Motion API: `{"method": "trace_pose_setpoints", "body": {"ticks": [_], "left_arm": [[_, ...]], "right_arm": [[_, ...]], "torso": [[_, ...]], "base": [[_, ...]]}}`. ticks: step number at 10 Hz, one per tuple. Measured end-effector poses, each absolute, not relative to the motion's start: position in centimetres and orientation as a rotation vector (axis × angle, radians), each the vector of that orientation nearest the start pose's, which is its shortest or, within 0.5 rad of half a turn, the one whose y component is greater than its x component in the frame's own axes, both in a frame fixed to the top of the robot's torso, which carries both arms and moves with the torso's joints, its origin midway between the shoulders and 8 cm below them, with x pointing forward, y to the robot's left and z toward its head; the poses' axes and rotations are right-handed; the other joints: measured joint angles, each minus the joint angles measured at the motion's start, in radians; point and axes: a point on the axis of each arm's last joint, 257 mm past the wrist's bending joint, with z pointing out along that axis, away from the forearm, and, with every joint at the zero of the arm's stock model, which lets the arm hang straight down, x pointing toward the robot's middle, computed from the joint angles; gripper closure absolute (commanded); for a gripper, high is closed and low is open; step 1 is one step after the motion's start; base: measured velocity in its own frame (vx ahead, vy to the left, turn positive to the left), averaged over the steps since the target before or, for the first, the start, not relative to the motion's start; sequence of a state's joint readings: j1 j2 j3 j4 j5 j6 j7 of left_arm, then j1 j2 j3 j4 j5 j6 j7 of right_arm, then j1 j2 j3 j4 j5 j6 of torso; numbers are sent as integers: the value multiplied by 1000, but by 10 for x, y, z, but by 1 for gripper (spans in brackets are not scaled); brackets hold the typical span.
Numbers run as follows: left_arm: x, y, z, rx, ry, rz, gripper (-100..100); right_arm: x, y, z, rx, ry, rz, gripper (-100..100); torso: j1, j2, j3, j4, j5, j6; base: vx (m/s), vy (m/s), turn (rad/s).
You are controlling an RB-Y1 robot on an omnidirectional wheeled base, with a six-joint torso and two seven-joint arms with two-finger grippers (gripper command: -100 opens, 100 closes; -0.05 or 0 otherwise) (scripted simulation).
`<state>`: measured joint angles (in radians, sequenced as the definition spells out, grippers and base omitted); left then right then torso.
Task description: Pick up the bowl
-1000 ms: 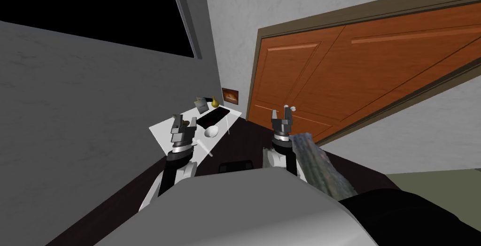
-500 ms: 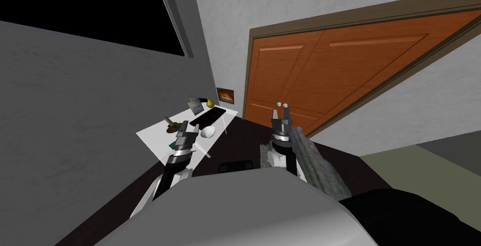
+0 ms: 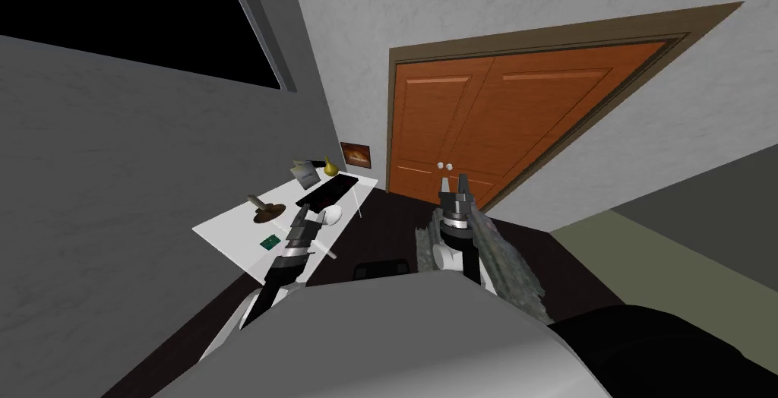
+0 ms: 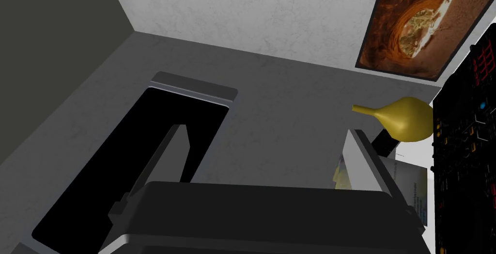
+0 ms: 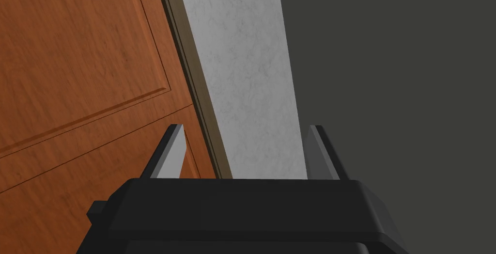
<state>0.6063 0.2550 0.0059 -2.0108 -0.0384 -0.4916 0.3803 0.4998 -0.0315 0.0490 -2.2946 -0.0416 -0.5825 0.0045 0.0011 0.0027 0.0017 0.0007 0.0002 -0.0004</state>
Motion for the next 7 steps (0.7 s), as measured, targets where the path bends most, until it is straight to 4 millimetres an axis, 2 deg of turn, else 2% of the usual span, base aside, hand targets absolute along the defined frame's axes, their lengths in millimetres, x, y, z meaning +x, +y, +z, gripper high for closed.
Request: {"method": "trace_pose_setpoints", "body": {"ticks": [1, 2, 3, 4, 7], "left_arm": [[355, 305, -159, -1021, 1011, -1428, -100], [354, 308, -167, -1045, 1023, -1430, -100], [355, 315, -184, -1087, 1051, -1425, -100], [346, 320, -209, -1147, 1093, -1410, -100], [341, 335, -241, -1260, 1150, -1390, -100]], "right_arm": [[328, -263, 45, 590, 545, 1396, 0], [328, -263, 45, 590, 545, 1396, 0], [328, -263, 45, 590, 545, 1396, 0], [328, -263, 45, 590, 545, 1396, 0], [328, -263, 45, 590, 545, 1396, 0]], "torso": [[0, 0, 0, 0, 0, 0], [0, -1, 0, 0, 0, 0], [0, -1, 0, 0, 0, 1], [0, 1, 0, 0, 0, 1], [0, -1, -1, 0, 0, 0]], "base": [[-28, -2, -96], [-34, 0, -193], [-53, -2, -341], [-44, 1, -119], [-29, -9, -193]]}}
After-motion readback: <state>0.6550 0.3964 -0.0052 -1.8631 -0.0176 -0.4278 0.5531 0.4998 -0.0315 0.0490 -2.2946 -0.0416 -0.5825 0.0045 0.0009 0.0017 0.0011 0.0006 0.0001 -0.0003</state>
